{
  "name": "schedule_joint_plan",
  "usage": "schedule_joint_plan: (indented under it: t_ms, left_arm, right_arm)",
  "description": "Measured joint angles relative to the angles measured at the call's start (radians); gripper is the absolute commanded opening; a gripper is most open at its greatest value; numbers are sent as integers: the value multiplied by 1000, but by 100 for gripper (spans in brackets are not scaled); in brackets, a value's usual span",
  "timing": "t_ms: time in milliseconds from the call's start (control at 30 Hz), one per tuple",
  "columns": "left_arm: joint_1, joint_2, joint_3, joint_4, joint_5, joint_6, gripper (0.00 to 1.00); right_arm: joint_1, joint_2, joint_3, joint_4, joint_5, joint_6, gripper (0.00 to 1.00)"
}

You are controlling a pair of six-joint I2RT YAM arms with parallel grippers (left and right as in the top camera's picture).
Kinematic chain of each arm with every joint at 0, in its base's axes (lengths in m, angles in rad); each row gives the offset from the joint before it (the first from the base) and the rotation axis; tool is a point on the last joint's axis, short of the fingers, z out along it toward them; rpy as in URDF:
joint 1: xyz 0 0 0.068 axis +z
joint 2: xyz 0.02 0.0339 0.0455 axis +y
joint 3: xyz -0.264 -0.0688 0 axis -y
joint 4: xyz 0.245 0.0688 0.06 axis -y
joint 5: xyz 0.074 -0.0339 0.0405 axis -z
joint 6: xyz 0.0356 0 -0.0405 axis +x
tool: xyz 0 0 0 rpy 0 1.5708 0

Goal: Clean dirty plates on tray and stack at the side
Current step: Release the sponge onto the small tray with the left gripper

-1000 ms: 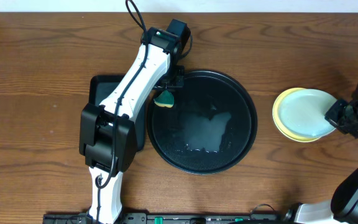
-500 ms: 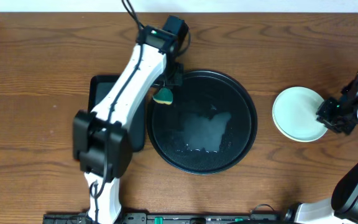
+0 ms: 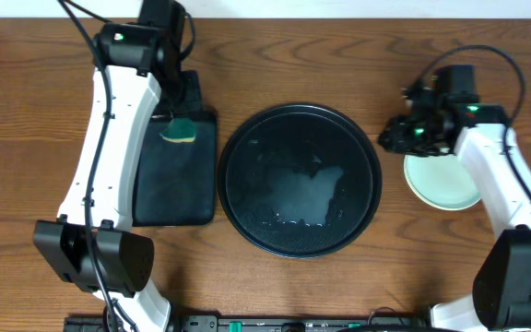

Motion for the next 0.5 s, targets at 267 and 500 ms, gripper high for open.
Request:
schedule_joint_plan:
  t_ms: [267,500]
  left_arm:
    - [61,0,-77,1,0,39,7]
    - [91,0,-288,214,0,91,8]
  right_arm:
    - [150,0,0,21,55,0,46]
    - [160,0,0,21,74,0,46]
